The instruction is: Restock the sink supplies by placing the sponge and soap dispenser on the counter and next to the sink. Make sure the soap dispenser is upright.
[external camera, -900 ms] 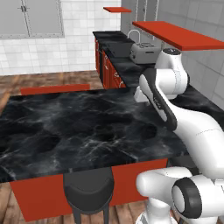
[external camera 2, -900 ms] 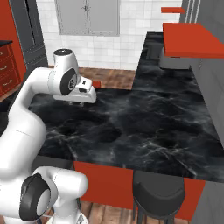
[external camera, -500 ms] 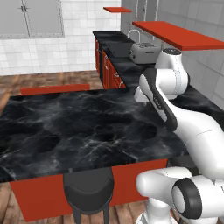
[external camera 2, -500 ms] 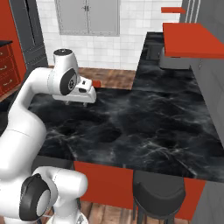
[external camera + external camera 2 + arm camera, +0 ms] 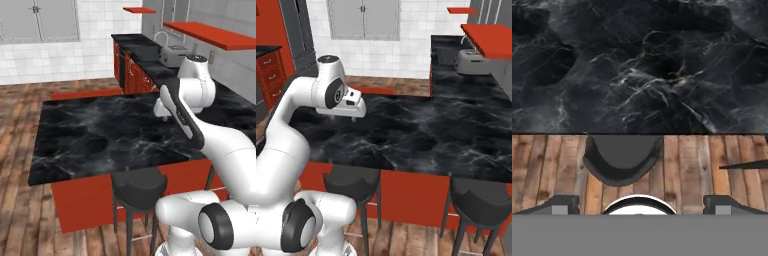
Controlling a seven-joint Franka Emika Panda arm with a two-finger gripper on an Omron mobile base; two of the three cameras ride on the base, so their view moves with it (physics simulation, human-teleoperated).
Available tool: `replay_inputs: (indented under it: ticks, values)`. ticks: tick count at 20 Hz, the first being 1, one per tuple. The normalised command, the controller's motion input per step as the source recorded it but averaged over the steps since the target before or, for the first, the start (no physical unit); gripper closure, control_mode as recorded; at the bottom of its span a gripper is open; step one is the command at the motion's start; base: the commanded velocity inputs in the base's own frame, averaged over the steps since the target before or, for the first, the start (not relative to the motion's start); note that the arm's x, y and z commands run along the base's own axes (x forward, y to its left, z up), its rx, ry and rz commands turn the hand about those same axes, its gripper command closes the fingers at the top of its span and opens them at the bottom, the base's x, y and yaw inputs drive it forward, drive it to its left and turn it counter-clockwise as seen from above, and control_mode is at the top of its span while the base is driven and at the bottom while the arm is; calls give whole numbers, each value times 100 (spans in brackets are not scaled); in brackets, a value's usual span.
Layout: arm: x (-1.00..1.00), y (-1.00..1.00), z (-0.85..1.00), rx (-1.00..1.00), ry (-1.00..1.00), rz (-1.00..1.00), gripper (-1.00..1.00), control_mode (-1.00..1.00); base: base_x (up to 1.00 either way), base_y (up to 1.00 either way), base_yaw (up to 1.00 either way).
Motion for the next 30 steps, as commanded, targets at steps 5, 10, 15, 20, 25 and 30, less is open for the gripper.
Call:
replay_inputs:
  ticks: [5, 10, 15, 20, 25, 30]
  values:
    - [0, 0, 0, 0, 0, 0, -100, 100, -7, 100, -22]
    - [0, 0, 0, 0, 0, 0, -100, 100, 0, 100, -21]
    - [0, 0, 0, 0, 0, 0, -100, 100, 1, 100, -24]
    - [0, 0, 0, 0, 0, 0, -100, 100, 41, 100, -31]
    - [0, 0, 0, 0, 0, 0, -100, 100, 58, 100, -33]
    - [0, 0, 0, 0, 0, 0, -100, 100, 59, 100, -34]
